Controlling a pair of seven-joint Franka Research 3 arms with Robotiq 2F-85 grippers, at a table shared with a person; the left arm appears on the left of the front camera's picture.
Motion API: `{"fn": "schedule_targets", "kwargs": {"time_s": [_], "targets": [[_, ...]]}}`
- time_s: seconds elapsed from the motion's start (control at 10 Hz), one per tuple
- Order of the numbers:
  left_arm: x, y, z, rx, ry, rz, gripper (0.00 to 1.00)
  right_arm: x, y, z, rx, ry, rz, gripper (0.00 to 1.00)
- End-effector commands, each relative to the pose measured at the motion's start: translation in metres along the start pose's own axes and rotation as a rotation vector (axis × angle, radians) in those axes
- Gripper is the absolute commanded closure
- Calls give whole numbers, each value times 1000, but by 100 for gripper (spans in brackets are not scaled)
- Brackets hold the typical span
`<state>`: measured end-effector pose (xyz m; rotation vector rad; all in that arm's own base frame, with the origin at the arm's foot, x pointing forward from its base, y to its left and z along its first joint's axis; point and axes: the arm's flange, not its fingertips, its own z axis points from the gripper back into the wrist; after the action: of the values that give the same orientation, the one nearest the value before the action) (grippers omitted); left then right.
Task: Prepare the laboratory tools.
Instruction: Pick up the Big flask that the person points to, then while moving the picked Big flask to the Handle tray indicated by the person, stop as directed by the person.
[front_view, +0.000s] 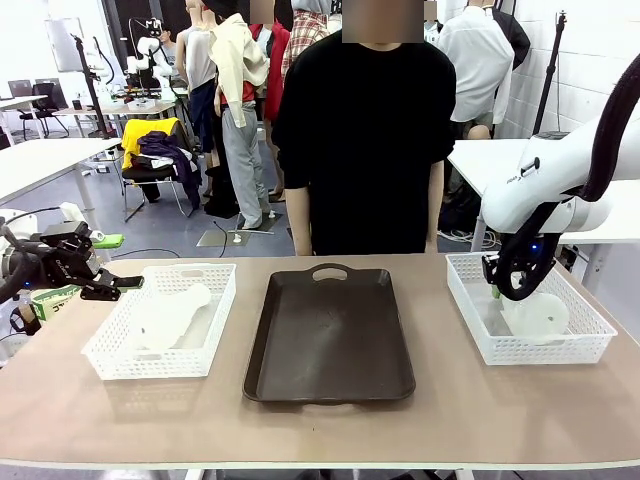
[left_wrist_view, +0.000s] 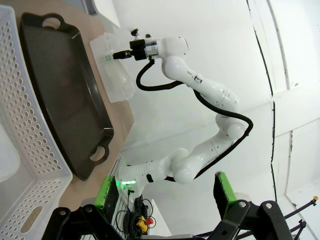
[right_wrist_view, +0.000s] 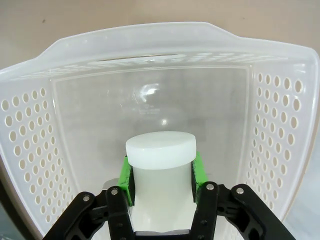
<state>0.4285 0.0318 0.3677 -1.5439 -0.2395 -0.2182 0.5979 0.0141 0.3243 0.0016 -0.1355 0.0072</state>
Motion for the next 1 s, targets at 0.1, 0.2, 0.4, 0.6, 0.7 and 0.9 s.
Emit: {"fn": "schedule_targets", "kwargs": {"time_s": [0.1,0.2,0.4,0.6,0.7,0.9], "targets": [[1,-3,1,-16,-12,-12,0,0,0,0,0,0,0,100],[1,-3,1,-16,-12,-12,0,0,0,0,0,0,0,100],[1,-3,1,-16,-12,-12,0,0,0,0,0,0,0,100],[1,-3,1,-16,-12,-12,0,0,0,0,0,0,0,100],[1,-3,1,-16,-12,-12,0,0,0,0,0,0,0,100],[1,-3,1,-16,-12,-12,0,0,0,0,0,0,0,100]]}}
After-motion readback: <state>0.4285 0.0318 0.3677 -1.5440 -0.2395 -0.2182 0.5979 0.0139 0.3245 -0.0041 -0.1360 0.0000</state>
